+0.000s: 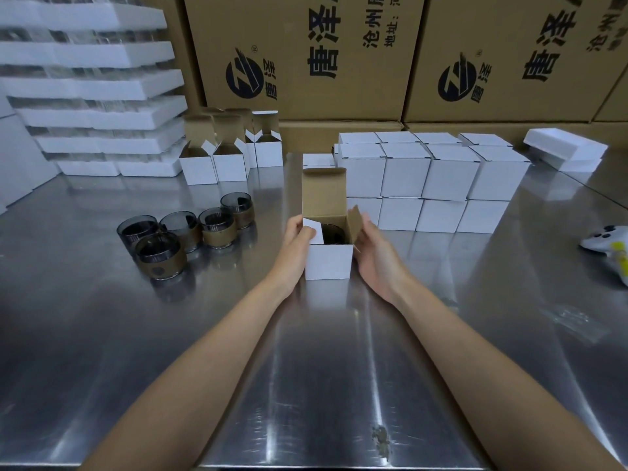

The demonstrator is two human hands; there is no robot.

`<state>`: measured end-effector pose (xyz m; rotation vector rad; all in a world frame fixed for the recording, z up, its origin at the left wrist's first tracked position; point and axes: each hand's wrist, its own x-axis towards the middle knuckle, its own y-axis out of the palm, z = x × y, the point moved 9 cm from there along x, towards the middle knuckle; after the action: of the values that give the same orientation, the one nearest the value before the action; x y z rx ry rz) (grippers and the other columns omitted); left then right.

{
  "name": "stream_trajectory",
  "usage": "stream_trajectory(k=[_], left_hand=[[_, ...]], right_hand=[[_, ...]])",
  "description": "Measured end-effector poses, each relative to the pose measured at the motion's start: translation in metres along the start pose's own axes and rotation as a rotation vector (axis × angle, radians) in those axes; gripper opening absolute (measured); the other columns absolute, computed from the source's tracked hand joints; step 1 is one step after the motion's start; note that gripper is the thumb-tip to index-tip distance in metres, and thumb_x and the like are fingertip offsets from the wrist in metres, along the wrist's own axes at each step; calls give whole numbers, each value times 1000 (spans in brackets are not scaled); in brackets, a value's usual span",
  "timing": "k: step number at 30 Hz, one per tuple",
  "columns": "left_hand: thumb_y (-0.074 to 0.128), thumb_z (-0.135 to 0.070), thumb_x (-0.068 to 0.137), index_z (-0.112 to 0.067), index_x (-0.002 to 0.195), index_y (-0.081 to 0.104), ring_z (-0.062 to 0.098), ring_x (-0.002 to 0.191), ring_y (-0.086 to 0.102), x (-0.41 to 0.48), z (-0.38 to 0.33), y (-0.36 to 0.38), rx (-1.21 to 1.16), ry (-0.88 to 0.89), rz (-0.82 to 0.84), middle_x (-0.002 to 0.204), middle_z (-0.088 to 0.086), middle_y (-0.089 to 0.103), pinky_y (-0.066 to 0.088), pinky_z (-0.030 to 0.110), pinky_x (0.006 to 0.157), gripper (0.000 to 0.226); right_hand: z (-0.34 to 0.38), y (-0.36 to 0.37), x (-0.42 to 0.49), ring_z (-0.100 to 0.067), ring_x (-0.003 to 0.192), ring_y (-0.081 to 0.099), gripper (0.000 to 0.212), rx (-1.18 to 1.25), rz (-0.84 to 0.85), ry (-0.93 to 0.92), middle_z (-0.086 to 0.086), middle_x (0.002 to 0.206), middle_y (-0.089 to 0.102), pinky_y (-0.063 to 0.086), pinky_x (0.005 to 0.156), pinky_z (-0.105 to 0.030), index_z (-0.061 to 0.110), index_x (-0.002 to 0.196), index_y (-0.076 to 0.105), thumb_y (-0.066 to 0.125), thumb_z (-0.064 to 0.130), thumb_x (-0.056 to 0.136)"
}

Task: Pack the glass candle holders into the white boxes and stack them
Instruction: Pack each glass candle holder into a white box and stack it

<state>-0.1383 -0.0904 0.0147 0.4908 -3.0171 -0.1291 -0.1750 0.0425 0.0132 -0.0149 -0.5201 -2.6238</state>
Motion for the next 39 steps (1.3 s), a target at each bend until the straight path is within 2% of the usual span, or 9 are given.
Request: stream_trajectory(k=[2, 6, 14, 17, 22, 28, 32, 35, 39], left_hand=[[42, -10, 96, -20, 111, 51, 8, 88, 56, -1, -1, 0, 2, 13, -5, 103, -2, 59, 45, 14, 66, 21], [41, -10, 95, -19, 113, 51, 6, 91, 55, -3, -2, 1, 4, 21, -4, 107, -3, 59, 43, 17, 70, 23], [44, -11, 93, -22, 114, 53, -13, 77, 60, -5, -4, 1, -32, 49, 14, 107, -6, 60, 44, 6, 63, 26], [40, 0, 94, -28, 130, 45, -11, 95, 61, -5, -12, 3, -111, 116, 58, 118, -14, 61, 46, 7, 73, 46], [46, 3, 93, -22, 122, 55, -3, 101, 62, -6, -17, -2, -80, 151, 35, 110, -14, 66, 47, 13, 80, 39], [42, -10, 95, -14, 101, 63, 22, 110, 64, -1, -7, -4, -170, -7, 16, 114, -5, 69, 46, 39, 97, 22], [37, -19, 95, -17, 97, 59, 13, 100, 62, -2, -13, -2, -131, 30, 59, 114, -1, 67, 44, 29, 88, 21], [45, -41, 84, -24, 101, 52, 5, 96, 58, -5, -13, 2, 9, 89, 101, 117, -8, 61, 46, 19, 79, 25], [56, -58, 77, -34, 112, 43, -1, 95, 58, -12, -12, 6, 113, 138, 227, 108, -16, 59, 46, 19, 84, 44]], right_hand=[[-1, 8, -1, -18, 125, 56, 34, -134, 56, -19, -2, 132, 62, 41, 107, -34, 18, 133, 56, 47, 30, 102], [1, 6, 1, -22, 119, 60, 36, -163, -3, -47, -3, 124, 67, 44, 105, -40, 15, 127, 59, 54, 5, 93], [1, 2, 5, -16, 107, 62, 41, -147, -109, -38, 2, 112, 70, 45, 94, -33, 18, 117, 60, 51, -5, 84], [1, 2, 6, -15, 107, 61, 41, -140, -107, -39, 3, 113, 69, 43, 95, -33, 20, 116, 60, 51, -5, 84], [2, 4, 4, -13, 101, 63, 41, -132, -86, -59, 8, 108, 69, 46, 86, -27, 31, 110, 59, 57, 10, 76], [2, 0, 3, -9, 99, 64, 24, -185, -64, -72, 8, 109, 69, 47, 79, -23, 26, 110, 59, 59, 19, 87], [2, -5, 4, -3, 102, 63, 30, -162, -29, -54, 3, 115, 68, 43, 88, -24, 16, 121, 56, 38, 24, 98], [0, -2, 1, -7, 116, 57, 49, -237, 43, -59, 0, 130, 59, 42, 96, -26, 16, 130, 50, 52, 42, 88], [-4, -2, 0, -12, 124, 53, 66, -323, 79, -62, 4, 131, 57, 42, 104, -31, 27, 131, 47, 74, 41, 73]])
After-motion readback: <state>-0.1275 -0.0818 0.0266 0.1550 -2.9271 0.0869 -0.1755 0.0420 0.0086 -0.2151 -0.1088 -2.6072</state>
